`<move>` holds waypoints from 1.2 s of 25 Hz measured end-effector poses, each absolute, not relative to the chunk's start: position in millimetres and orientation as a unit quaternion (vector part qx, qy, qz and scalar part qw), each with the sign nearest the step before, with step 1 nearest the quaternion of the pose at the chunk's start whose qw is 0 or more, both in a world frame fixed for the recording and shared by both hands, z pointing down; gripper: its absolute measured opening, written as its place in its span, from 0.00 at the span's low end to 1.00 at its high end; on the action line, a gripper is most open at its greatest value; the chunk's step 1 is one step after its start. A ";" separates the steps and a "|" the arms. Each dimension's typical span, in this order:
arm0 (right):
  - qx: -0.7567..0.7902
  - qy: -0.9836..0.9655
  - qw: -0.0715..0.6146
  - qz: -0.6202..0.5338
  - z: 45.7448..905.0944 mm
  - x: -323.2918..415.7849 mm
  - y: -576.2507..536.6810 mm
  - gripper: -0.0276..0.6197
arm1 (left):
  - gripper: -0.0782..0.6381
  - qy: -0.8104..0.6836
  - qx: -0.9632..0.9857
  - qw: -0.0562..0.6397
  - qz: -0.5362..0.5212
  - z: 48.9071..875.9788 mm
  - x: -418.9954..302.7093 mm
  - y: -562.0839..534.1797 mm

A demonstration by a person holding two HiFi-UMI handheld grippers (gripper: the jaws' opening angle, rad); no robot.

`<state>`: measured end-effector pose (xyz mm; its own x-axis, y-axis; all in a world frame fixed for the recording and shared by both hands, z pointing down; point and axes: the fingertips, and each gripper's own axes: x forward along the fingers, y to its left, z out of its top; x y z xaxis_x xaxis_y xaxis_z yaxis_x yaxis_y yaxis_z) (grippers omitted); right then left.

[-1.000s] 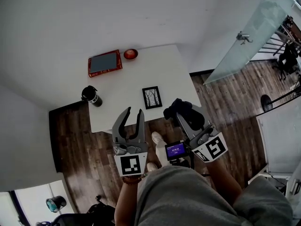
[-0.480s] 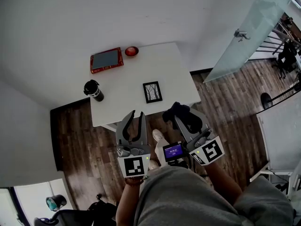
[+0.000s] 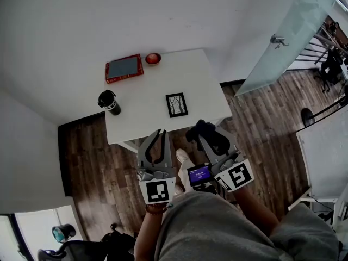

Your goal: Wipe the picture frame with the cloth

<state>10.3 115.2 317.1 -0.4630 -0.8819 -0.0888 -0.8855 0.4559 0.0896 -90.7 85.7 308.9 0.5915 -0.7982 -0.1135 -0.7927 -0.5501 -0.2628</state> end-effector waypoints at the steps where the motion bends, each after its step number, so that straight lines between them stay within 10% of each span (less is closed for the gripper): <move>1: -0.518 0.853 0.015 0.061 316.9 9.8 115.6 0.20 | 0.15 0.451 -0.880 0.146 -0.010 308.5 -90.5 86.3; 30: -0.505 0.861 -0.005 0.050 335.0 -3.7 122.6 0.19 | 0.12 0.446 -0.884 0.141 -0.012 322.7 -89.6 99.2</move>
